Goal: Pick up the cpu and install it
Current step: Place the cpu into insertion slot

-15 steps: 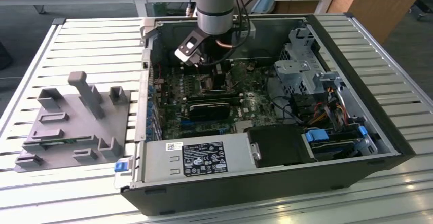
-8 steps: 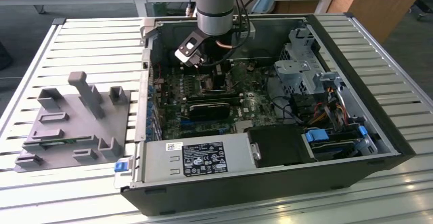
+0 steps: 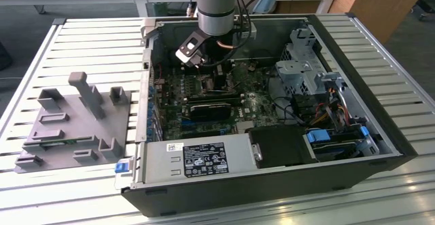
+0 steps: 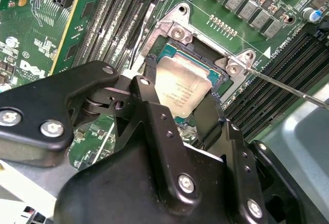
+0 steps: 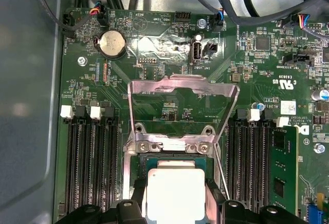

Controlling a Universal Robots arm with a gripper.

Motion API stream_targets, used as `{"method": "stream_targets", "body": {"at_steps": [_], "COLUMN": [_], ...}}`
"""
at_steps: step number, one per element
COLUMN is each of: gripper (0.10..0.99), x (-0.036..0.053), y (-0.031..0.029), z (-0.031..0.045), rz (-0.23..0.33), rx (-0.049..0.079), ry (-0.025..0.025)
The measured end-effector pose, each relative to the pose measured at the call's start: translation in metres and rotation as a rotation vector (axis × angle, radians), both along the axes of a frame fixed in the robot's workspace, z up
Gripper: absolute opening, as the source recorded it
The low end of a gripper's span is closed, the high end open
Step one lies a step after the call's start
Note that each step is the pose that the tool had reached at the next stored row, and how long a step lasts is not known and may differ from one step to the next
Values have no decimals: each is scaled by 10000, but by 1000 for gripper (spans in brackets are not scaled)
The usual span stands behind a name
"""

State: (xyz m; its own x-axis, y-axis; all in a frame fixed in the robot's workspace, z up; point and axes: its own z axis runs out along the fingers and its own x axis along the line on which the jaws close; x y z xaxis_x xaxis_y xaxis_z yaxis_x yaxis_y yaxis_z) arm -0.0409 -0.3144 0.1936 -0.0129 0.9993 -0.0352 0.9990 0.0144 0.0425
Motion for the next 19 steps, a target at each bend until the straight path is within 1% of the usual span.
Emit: {"method": "stream_targets", "body": {"at_steps": [4,15,17,18,19], "gripper": [537,537,549,612,612], "x": [0,-1,-1,-1,-1], "y": [0,1,2,1,1], "z": [1,-1,-2,-2,-1], "rz": [-91,-104,-104,-104,-104], "rx": [-2,18,22,22,20], "ry": [2,0,-1,0,1]}}
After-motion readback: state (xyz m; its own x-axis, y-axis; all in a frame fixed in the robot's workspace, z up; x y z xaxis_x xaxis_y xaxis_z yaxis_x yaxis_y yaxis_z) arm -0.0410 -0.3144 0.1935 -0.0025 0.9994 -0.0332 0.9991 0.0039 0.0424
